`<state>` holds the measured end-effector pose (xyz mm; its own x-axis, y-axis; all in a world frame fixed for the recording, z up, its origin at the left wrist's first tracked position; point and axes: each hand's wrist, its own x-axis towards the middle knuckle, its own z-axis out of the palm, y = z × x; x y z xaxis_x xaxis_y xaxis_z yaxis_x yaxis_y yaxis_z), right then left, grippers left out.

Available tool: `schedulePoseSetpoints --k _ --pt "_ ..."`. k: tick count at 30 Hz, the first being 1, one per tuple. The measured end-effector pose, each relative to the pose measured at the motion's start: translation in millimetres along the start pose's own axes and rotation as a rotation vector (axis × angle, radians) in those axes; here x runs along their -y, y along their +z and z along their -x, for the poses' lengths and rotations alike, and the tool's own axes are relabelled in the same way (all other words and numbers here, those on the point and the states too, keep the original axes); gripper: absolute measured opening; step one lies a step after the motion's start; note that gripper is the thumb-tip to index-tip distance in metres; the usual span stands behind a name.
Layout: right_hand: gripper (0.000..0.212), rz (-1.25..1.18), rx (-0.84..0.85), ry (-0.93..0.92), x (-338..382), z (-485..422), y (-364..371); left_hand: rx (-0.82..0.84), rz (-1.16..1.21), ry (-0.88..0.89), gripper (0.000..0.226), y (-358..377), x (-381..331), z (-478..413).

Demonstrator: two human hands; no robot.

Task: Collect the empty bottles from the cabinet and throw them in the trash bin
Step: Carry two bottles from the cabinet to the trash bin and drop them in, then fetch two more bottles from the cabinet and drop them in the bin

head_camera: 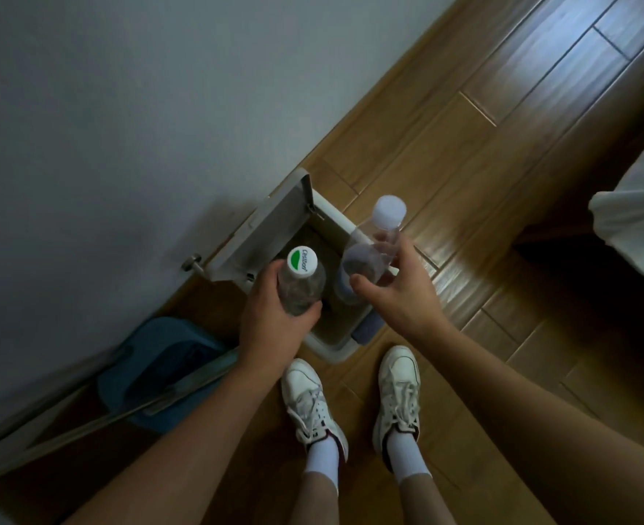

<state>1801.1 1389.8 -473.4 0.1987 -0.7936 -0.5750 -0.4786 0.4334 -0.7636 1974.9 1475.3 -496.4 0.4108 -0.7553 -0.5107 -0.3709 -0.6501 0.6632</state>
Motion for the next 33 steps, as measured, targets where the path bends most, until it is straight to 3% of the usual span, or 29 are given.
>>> schedulePoseSetpoints --k 6,11,18,25,33 --pt "0.057 0.165 -0.032 -0.029 -16 -11 4 -0.074 -0.06 0.064 0.079 0 11 -4" --pt "0.053 0.256 -0.064 0.0 -18 2 4 -0.057 -0.054 -0.005 0.064 -11 7 10" --pt "0.052 0.331 -0.001 0.092 -24 30 -3 0.06 -0.164 -0.126 0.02 -39 18 45" --pt "0.043 0.235 0.009 0.241 -6 118 -52 0.287 -0.301 -0.264 0.023 -88 -4 110" --pt "0.034 0.146 -0.082 0.384 42 278 -150 0.389 -0.428 -0.189 0.031 -148 -110 195"
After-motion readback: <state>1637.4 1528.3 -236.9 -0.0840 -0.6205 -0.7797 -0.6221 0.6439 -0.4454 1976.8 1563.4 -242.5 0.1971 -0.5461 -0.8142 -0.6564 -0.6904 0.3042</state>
